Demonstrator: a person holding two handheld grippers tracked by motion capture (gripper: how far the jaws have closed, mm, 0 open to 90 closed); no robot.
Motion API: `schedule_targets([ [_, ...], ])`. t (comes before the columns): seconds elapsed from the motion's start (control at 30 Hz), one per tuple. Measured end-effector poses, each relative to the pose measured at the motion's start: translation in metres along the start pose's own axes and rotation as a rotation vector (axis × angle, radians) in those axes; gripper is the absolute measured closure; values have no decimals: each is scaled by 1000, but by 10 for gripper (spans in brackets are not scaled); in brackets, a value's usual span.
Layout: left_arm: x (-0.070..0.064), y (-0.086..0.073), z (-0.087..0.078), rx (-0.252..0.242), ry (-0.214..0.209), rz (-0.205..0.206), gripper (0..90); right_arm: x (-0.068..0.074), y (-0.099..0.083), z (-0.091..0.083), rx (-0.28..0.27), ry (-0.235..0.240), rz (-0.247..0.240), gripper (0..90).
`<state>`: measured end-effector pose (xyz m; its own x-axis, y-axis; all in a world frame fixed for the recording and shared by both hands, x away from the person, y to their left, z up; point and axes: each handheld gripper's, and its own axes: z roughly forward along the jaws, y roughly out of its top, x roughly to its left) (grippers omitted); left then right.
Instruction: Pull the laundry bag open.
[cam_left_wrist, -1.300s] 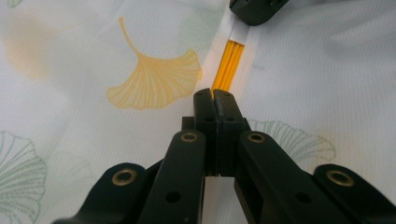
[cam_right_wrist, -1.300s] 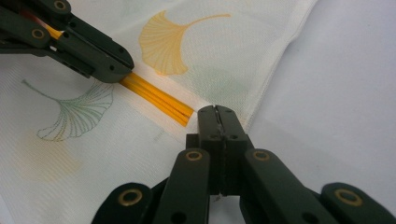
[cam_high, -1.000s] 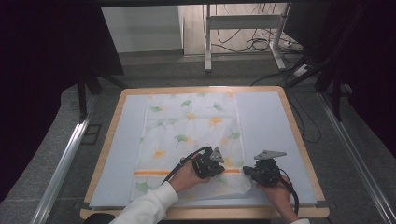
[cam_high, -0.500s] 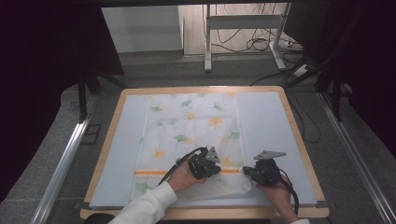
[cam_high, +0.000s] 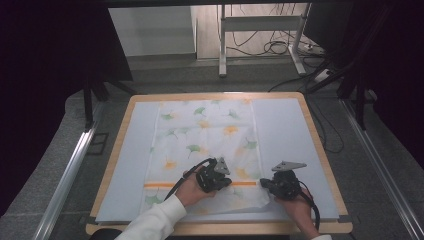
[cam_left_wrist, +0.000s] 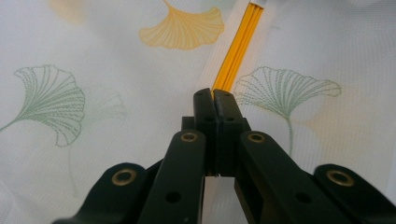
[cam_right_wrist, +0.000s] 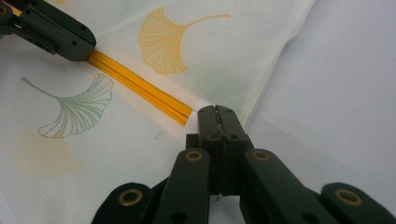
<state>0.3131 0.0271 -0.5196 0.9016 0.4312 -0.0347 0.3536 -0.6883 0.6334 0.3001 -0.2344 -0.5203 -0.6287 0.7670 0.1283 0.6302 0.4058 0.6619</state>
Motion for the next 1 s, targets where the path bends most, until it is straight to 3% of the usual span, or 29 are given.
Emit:
schedule_targets([
  [0.57,2,-7,-7,12,14,-9,900,0,0,0,1,-4,-8,899],
  [0.77,5,-12,-10,9,0,-39,900,1,0,0,6,-5,-12,899],
  [1.0,5,-14,-13,15,14,-32,900,0,0,0,6,-5,-13,899],
])
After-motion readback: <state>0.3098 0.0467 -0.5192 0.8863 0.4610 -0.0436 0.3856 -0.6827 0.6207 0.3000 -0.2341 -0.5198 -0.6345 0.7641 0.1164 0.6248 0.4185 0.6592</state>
